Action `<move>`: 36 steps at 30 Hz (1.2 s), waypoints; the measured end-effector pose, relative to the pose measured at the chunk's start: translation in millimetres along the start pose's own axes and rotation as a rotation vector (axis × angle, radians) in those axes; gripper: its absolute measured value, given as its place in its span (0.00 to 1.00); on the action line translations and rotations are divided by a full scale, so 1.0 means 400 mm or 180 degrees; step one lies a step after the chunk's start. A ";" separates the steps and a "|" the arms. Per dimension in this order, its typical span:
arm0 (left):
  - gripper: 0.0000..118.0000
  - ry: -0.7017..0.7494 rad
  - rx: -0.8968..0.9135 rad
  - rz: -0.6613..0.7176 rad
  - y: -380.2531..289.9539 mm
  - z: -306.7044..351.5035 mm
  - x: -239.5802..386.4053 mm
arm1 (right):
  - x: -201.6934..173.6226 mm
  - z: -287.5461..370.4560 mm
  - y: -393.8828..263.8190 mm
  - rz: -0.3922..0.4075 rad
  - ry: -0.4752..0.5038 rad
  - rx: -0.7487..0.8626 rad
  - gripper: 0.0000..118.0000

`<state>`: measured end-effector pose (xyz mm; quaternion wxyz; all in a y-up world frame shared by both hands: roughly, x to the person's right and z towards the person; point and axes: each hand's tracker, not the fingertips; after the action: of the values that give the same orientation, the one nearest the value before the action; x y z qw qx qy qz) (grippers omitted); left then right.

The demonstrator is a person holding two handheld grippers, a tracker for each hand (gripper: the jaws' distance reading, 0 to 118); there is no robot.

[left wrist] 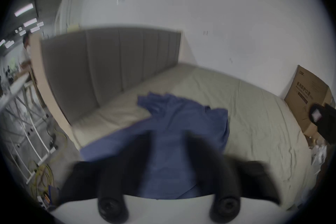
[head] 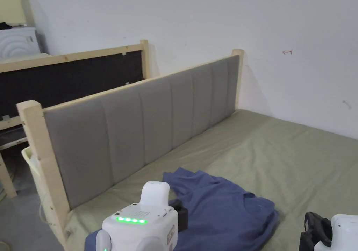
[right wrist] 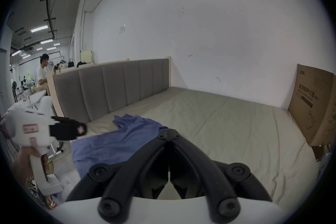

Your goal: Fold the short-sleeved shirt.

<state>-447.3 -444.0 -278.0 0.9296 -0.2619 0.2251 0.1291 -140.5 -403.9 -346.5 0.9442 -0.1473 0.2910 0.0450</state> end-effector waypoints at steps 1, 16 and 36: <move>0.92 -0.0069 -0.0224 0.0046 -0.005 -0.060 -0.001 | 0.011 -0.008 -0.010 0.0009 -0.0043 -0.0021 0.00; 0.00 0.0058 -0.1356 -0.0287 -0.112 -0.422 0.135 | 0.158 -0.105 -0.112 -0.0090 -0.0331 -0.0563 0.00; 0.00 -0.0839 -0.1086 -0.0148 0.000 -0.251 0.468 | 0.470 0.158 -0.091 -0.0494 -0.1304 -0.0341 0.00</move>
<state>-320.6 -475.6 -445.4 0.8959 -0.4014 0.0704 0.1770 54.9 -419.5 -393.3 0.9751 -0.2070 0.0782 0.0166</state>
